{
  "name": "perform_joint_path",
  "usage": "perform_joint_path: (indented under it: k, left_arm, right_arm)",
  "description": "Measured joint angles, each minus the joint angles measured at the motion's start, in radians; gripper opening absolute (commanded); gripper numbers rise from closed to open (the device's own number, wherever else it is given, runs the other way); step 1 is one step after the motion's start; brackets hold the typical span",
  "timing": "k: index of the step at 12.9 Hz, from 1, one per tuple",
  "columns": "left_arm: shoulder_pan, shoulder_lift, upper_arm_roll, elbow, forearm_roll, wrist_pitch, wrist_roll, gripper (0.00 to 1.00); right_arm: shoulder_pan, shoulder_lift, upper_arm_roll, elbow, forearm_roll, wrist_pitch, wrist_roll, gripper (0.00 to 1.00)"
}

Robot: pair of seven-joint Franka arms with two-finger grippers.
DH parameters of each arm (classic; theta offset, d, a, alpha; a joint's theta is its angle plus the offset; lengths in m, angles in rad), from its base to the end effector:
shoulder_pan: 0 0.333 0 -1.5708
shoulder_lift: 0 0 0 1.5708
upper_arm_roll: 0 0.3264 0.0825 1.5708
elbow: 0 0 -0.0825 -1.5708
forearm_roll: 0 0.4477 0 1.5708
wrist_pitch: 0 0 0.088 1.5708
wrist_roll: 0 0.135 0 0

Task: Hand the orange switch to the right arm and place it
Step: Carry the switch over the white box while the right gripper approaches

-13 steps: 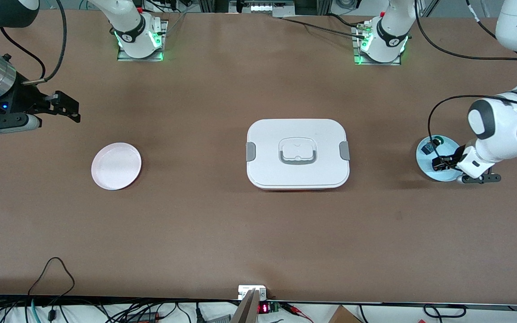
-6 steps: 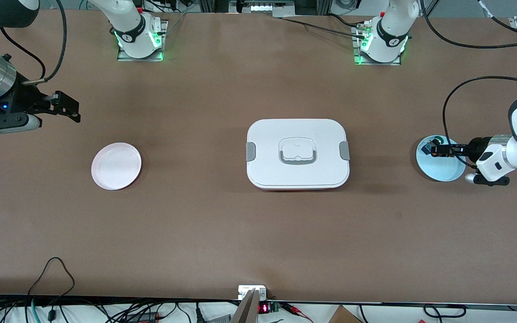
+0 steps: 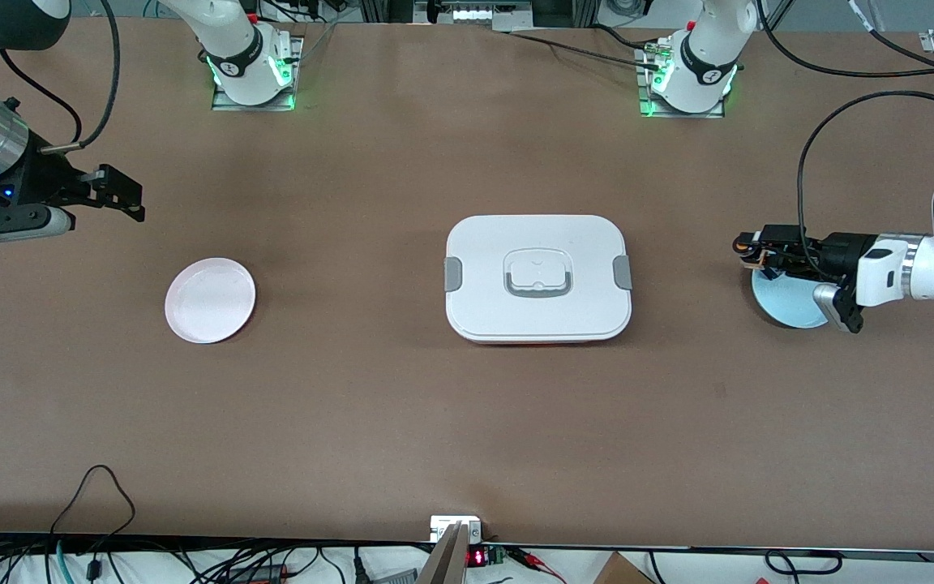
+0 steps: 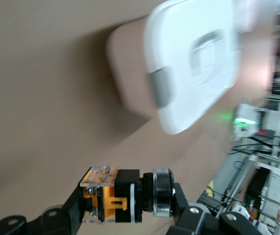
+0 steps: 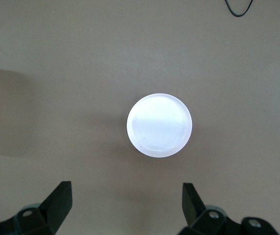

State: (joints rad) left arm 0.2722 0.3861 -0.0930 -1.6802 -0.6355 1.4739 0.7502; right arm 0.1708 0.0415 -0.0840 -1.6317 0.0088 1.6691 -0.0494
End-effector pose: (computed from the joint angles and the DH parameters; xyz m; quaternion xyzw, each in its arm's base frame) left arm 0.6479 0.0355 0.3314 0.8834 -0.1969 -0.1024 0.4127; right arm 0.6346 0.0572 0.5567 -0.9977 -0.0676 0.0020 0.0026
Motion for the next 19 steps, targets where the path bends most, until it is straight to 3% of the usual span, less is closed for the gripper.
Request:
perform_joint_path:
  k: [3,5,9,11,13,19]
  left_arm:
    - [0.0,0.002,-0.016,0.001,-0.251,0.022,0.211,0.16]
    - [-0.003,0.002,-0.081,0.008,-0.371,0.097,0.372,0.12]
    - [-0.036,0.003,-0.258,0.029,-0.463,0.264,0.599,0.13]
    - [-0.082,0.02,-0.303,0.027,-0.523,0.362,0.692,0.12]
    - [-0.146,0.047,-0.309,0.027,-0.597,0.444,0.788,0.12]
    - [-0.281,0.088,-0.311,0.021,-0.756,0.608,0.973,0.13]
  right_arm:
    - [0.0,0.0,0.0,0.004,0.0,0.012,0.001,1.0]
    - [0.001,0.0,0.001,0.01,0.0,0.019,0.001,1.0]
    - [0.053,0.02,0.014,0.011,0.0,0.0,-0.013,1.0]
    - [0.103,0.03,0.019,0.011,0.012,-0.002,-0.048,1.0]
    - [0.146,0.042,0.02,0.012,0.148,-0.003,-0.049,1.0]
    - [0.148,0.153,0.014,0.011,0.742,0.004,0.008,1.0]
